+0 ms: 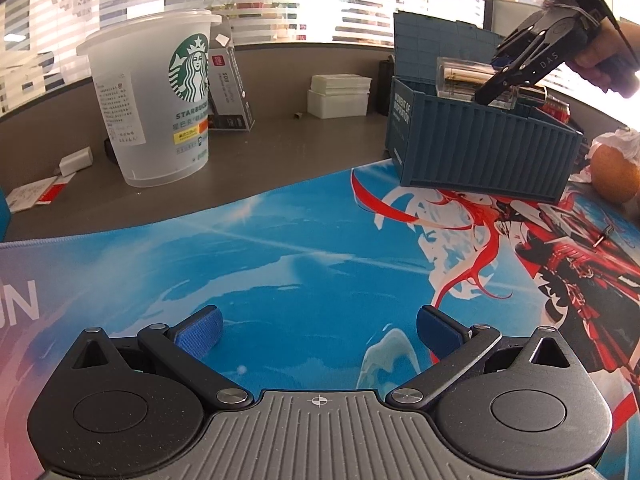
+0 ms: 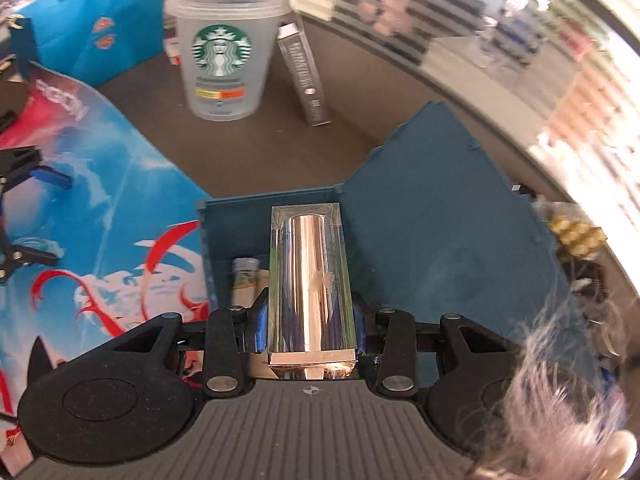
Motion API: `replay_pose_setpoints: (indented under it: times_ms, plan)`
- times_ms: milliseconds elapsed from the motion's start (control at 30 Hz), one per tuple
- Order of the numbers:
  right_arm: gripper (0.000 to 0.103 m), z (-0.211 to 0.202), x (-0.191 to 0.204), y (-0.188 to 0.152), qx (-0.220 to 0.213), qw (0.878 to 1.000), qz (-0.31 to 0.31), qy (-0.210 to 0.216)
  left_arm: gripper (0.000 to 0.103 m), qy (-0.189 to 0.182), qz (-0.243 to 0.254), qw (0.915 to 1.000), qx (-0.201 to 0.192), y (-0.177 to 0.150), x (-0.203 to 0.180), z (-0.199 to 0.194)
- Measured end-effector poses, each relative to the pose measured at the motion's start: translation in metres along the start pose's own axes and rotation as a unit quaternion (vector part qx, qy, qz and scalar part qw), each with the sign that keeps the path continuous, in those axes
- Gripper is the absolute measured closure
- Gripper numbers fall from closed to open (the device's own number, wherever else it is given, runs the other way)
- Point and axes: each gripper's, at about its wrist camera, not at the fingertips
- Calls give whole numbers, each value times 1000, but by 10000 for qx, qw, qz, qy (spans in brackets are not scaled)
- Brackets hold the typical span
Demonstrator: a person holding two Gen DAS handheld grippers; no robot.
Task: Organize rigid objects
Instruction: 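Carry the glass bottle over the teal box and lower it inside with the right gripper, then open the right gripper to release the bottle and lift away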
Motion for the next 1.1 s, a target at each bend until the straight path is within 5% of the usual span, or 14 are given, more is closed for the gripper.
replay_pose_setpoints:
  times_ms: [267, 1100]
  plan:
    - [68, 27, -17, -8, 38, 9988, 116, 470, 0, 65, 82, 9999, 47, 0, -3, 1]
    - [69, 44, -27, -11, 8, 9972, 313, 681, 0, 73, 89, 9999, 52, 0, -3, 0]
Point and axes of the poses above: each gripper's, at about its wrist camera, not at the fingertips, and z roughly the way its jaws point, x to its left, y to its top, and after that the axes turned 8 degrees about z, right-handed
